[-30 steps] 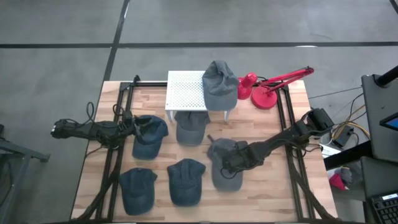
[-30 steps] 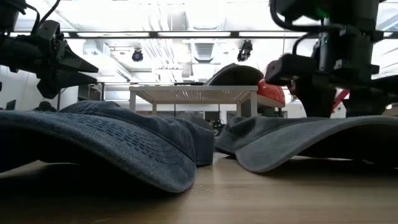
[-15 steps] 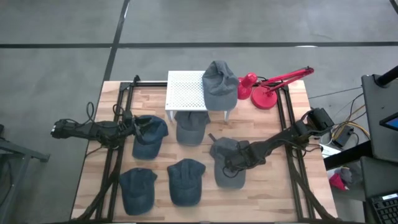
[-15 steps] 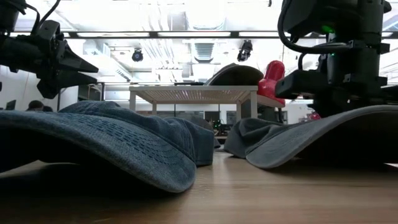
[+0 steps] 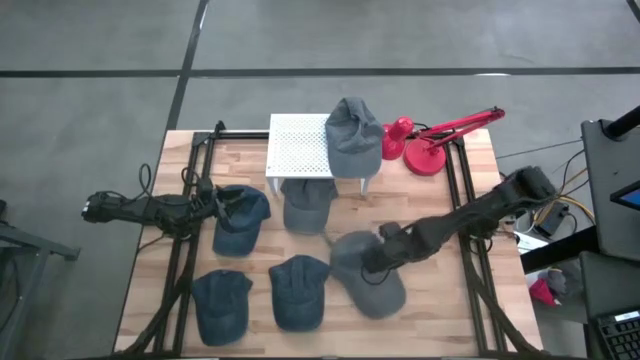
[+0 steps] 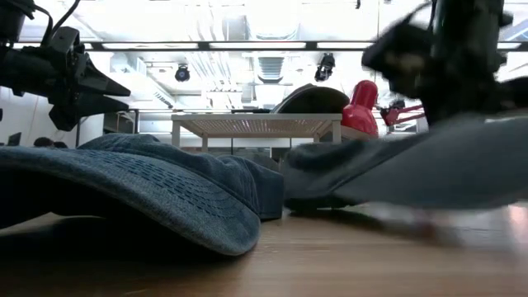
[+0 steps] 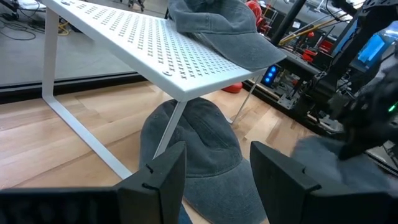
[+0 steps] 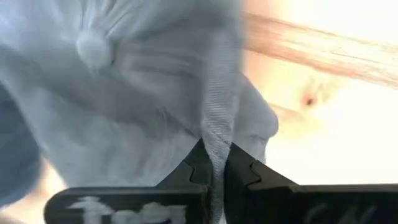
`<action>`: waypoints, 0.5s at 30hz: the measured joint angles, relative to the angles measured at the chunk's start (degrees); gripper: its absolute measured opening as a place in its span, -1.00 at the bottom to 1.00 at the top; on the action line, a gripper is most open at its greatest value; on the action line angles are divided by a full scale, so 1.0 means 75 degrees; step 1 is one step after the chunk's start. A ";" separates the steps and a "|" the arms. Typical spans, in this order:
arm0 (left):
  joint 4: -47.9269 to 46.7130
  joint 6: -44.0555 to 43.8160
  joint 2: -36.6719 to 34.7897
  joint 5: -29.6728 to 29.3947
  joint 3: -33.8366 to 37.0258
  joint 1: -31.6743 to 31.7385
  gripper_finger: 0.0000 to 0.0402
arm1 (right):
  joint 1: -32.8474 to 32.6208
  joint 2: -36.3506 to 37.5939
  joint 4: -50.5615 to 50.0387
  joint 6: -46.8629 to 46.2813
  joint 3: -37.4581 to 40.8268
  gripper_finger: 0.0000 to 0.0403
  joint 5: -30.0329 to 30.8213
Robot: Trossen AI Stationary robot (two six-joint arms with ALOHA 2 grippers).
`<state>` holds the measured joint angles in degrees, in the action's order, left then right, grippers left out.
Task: Stack small to large cups/mugs on shelf
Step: Stack the left gray cup on the other gray cup on the shelf
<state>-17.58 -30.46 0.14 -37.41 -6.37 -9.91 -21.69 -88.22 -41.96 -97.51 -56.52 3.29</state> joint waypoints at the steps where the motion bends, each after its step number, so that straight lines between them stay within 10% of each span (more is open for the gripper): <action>1: -0.0002 0.0002 0.0000 0.0000 0.0000 0.0000 -0.10 | 0.0000 0.0248 -0.0022 0.0050 -0.0008 -0.96 0.0064; 15: -0.0001 0.0000 0.0006 -0.0015 0.0000 0.0000 -0.10 | -0.0006 0.3559 -0.0107 0.1140 -0.0295 -0.96 0.2781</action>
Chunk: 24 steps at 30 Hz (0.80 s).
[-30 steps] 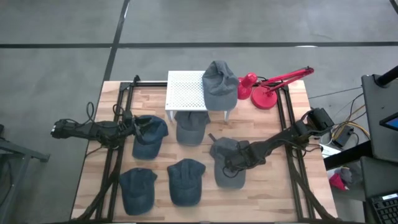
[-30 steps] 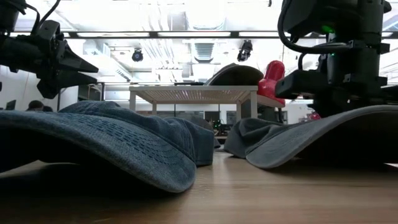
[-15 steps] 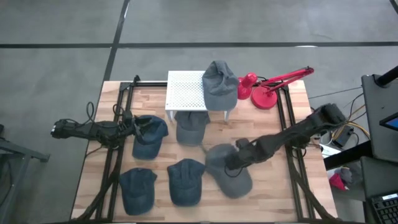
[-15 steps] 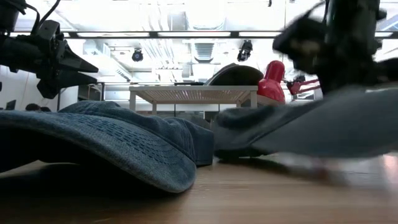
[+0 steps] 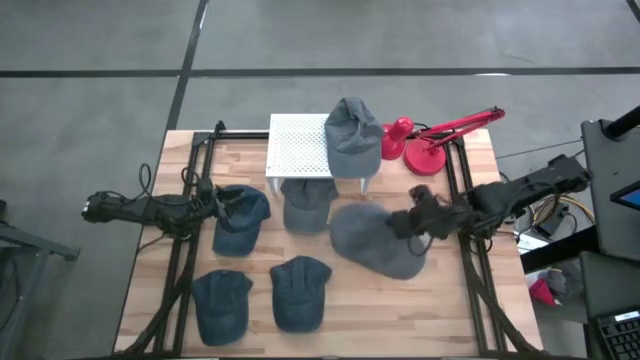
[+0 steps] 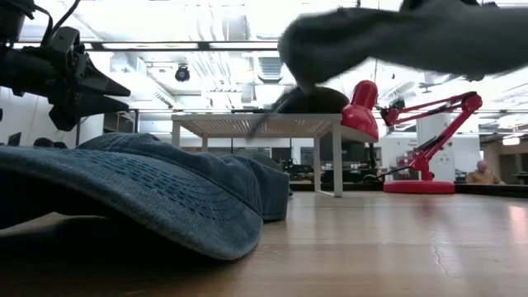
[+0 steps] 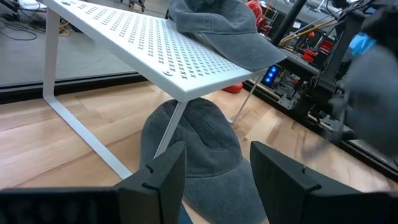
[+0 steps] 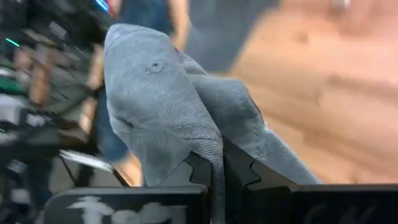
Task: Stack small to large cups/mugs on shelf
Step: Stack the left gray cup on the other gray cup on the shelf
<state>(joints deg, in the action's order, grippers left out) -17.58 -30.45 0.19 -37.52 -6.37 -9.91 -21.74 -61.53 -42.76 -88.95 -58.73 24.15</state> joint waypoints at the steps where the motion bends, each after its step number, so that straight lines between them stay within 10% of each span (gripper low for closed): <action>1: 0.0001 0.0001 0.0000 -0.0004 0.0000 0.0000 -0.10 | 0.0002 0.0118 0.0019 0.0132 -0.0076 -0.96 0.0253; 13: 0.0003 0.0000 0.0003 -0.0009 0.0000 0.0006 -0.10 | 0.0109 0.0303 0.2067 0.1788 -0.1107 -0.96 0.4410; 24: 0.0002 0.0002 0.0003 -0.0009 0.0000 0.0003 -0.10 | 0.1775 -0.0799 0.4742 0.3469 -0.1923 -0.96 0.5150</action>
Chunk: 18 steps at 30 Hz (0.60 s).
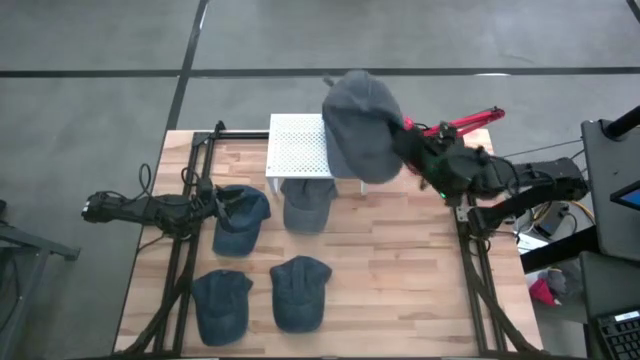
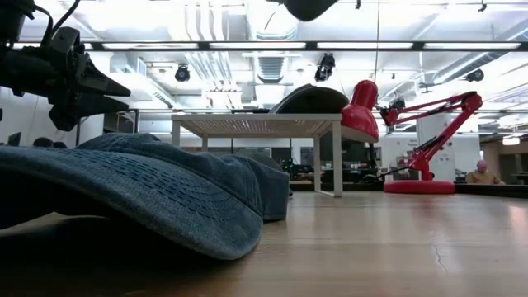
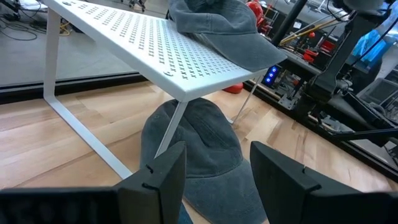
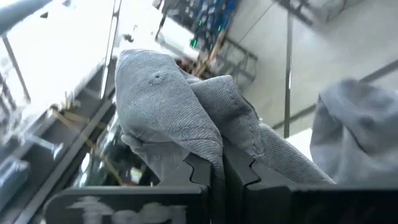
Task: Stack small to large cups/mugs on shelf
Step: Stack the left gray cup on the other gray cup on the shelf
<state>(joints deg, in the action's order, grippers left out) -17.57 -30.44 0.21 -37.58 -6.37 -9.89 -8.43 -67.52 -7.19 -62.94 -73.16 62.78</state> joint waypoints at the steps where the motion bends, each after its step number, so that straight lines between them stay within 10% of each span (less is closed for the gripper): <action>1: 0.0001 0.0000 0.0000 0.0000 0.0000 0.0000 -0.10 | 0.0174 -0.0135 0.0036 -0.0005 -0.0103 -0.96 -0.0046; 18: 0.0001 -0.0002 0.0000 0.0000 0.0003 -0.0003 -0.10 | 0.1769 -0.1633 -0.0253 -0.1581 -0.0782 -0.96 -0.0976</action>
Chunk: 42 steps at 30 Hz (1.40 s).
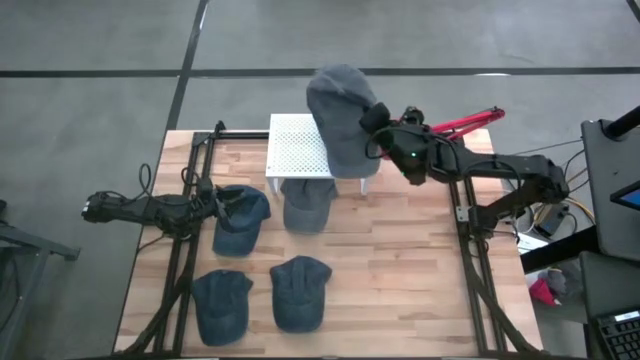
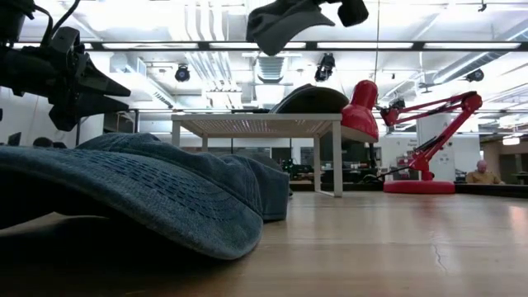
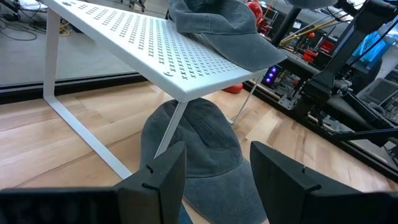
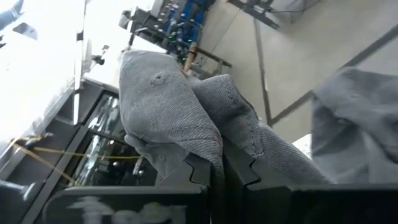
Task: Stack small to large cups/mugs on shelf
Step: Stack the left gray cup on the other gray cup on the shelf
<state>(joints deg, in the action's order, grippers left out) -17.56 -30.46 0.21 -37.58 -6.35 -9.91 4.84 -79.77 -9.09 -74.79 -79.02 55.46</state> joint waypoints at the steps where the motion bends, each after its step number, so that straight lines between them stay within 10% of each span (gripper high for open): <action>1: 0.0000 0.0002 0.0000 0.0000 0.0000 0.0000 -0.10 | 0.0033 0.0019 -0.0138 -0.0138 0.0011 -0.96 0.0005; 16: 0.0035 0.0000 -0.0001 0.0000 0.0000 0.0000 -0.10 | 0.0119 -0.0016 -0.2625 -0.2700 0.0052 -0.96 0.0223; 42: 0.0402 0.0000 0.0000 0.0000 0.0000 0.0006 -0.10 | 0.0504 -0.0440 -0.2450 -0.3254 0.0070 -0.96 0.0046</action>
<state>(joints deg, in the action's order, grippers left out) -14.55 -30.46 0.21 -37.58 -6.35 -9.87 8.62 -83.07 -27.46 -99.20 -78.50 55.81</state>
